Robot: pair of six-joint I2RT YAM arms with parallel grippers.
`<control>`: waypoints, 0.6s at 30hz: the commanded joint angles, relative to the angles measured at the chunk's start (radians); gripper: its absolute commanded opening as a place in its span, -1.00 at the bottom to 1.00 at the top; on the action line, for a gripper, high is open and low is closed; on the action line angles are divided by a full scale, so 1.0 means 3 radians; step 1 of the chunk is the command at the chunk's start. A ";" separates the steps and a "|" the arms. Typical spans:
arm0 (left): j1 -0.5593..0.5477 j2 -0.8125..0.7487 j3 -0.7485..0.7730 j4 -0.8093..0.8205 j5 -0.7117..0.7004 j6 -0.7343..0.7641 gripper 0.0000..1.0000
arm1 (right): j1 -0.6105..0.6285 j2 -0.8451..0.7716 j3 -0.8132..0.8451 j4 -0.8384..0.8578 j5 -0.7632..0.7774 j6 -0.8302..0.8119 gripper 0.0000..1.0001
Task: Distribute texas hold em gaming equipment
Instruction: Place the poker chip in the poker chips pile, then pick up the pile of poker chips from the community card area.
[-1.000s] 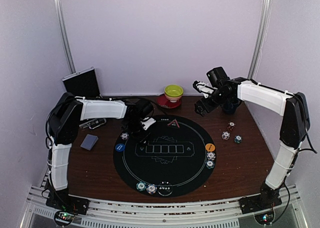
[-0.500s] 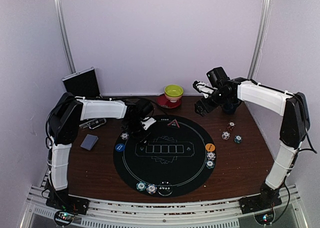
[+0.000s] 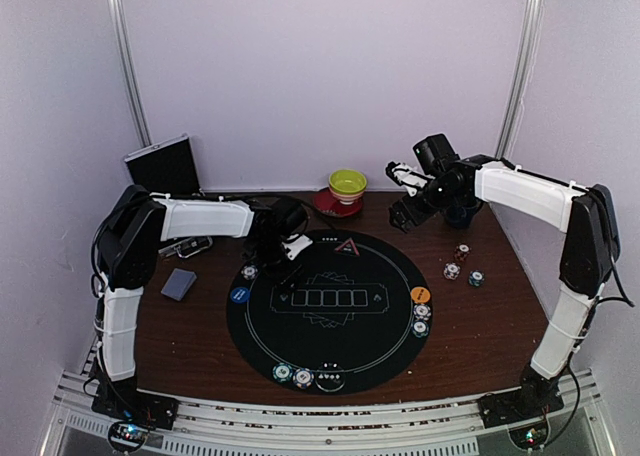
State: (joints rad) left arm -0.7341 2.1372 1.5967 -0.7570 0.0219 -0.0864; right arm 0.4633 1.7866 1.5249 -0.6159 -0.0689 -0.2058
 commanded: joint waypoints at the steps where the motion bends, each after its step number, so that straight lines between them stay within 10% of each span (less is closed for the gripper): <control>1: -0.0002 0.0009 0.0015 0.0079 0.0004 0.0037 0.08 | 0.0002 -0.0074 -0.0031 0.0035 0.0071 0.0016 0.86; 18: 0.0002 0.0113 0.0034 0.0078 0.0055 0.0025 0.30 | 0.0000 -0.0085 -0.0031 0.0034 0.0061 0.0016 0.86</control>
State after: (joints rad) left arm -0.7341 2.1422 1.5967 -0.7567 0.0227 -0.0864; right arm 0.4633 1.7866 1.5249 -0.6159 -0.0689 -0.2058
